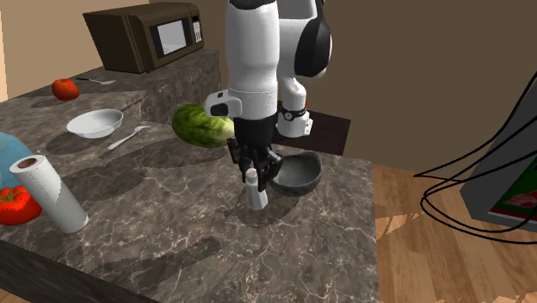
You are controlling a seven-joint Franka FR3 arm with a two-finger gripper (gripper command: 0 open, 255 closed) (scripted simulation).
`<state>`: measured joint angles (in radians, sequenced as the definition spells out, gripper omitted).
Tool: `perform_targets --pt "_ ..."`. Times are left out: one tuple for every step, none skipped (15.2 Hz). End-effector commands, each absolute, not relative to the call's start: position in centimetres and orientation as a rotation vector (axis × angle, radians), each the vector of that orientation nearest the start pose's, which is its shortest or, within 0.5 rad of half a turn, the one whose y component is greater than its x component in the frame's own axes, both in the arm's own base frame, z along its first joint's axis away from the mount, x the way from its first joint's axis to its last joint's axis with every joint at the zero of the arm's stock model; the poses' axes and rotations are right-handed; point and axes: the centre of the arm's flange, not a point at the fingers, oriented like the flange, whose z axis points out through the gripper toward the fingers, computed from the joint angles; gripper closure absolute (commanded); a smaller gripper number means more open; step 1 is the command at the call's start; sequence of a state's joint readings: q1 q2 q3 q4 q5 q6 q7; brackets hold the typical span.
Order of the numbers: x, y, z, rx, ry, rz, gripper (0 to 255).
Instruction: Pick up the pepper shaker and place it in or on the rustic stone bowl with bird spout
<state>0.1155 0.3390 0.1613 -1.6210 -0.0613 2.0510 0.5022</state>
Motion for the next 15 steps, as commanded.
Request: perform_targets --pt "64.4 16.7 44.9 -3.087 0.328 -0.139 255" --pt "64.4 16.7 45.4 -3.087 0.328 -0.139 255" --pt "64.4 16.7 46.0 -3.087 0.328 -0.139 255" --pt "64.4 16.7 46.5 -3.087 0.328 -0.139 255" --pt "64.4 16.7 47.0 -3.087 0.328 -0.139 255" --pt "64.4 16.7 47.5 -3.087 0.328 -0.139 255" --pt "64.4 16.7 48.1 -3.087 0.328 -0.139 255" --pt "64.4 16.7 48.6 -3.087 0.328 -0.139 255" --pt "64.4 16.7 49.1 -3.087 0.328 -0.139 255" --pt "64.4 16.7 49.6 -3.087 0.328 -0.139 255" --pt "64.4 16.7 50.2 -3.087 0.328 -0.139 255" --pt "64.4 16.7 50.7 -3.087 0.328 -0.139 255" --pt "64.4 16.7 51.2 -3.087 0.328 -0.139 255" --pt "64.4 16.7 51.8 -3.087 0.328 -0.139 255" --pt "64.4 16.7 52.0 -3.087 0.328 -0.139 255"
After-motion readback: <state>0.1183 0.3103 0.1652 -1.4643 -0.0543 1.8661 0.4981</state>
